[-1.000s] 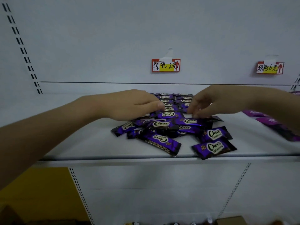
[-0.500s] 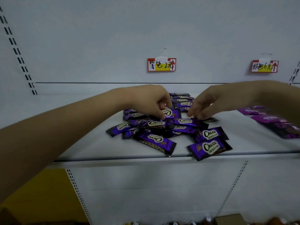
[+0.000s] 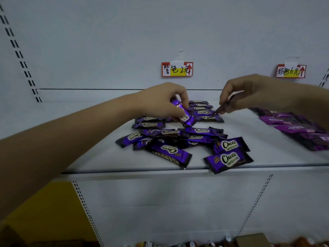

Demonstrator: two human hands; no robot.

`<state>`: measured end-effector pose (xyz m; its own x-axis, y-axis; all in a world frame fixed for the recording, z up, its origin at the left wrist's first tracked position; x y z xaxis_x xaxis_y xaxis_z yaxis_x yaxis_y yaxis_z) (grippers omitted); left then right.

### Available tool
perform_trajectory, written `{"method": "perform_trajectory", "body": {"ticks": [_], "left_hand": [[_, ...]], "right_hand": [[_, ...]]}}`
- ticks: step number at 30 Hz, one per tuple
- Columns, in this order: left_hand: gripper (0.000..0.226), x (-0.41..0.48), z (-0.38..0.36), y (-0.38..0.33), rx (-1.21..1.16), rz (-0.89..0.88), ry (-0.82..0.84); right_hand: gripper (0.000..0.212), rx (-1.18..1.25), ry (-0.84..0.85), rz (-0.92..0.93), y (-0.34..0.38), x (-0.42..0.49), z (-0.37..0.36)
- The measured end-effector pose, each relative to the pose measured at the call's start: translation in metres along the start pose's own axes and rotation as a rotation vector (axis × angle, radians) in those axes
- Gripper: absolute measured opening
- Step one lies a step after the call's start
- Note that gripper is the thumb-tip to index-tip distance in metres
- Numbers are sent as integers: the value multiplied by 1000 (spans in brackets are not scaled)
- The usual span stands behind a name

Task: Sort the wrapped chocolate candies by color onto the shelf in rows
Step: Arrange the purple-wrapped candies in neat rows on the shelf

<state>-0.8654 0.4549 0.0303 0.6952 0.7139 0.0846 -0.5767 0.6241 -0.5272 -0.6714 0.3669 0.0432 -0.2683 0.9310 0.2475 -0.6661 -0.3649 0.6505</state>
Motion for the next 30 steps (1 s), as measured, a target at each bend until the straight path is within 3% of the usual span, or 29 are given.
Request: {"method": "perform_trajectory", "body": {"ticks": [4, 7, 11, 14, 21, 26, 28, 30], "left_hand": [[14, 0, -3, 6, 243, -16, -30], [17, 1, -6, 8, 361, -40, -40], [8, 0, -7, 5, 327, -92, 19], [4, -1, -10, 5, 338, -115, 59], [10, 1, -17, 6, 348, -203, -5], [13, 3, -19, 7, 360, -205, -46], [14, -2, -10, 5, 323, -207, -50], [14, -10, 3, 7, 250, -191, 15]], "right_hand": [[32, 133, -54, 60, -5, -2, -5], [18, 96, -28, 56, -7, -4, -8], [16, 115, -94, 33, -5, -3, -10], [22, -36, -36, 36, -5, -4, -12], [34, -238, 26, 108, -3, -6, -18], [20, -392, 79, 139, -5, -2, -31], [12, -370, 59, 136, 2, -1, -32], [24, -300, 57, 126, 16, 0, -34]]}}
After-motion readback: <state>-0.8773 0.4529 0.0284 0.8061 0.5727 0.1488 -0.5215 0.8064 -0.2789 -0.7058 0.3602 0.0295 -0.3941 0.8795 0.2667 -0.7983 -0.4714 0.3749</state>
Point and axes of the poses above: each hand's wrist, its own x-axis towards the middle knuckle, its own z-axis out of the back of the hand, y = z × x, the point moved 4 cm from there along x, towards the middle knuckle, and after that the axes turned 13 degrees about z, right-handed, at the moved point
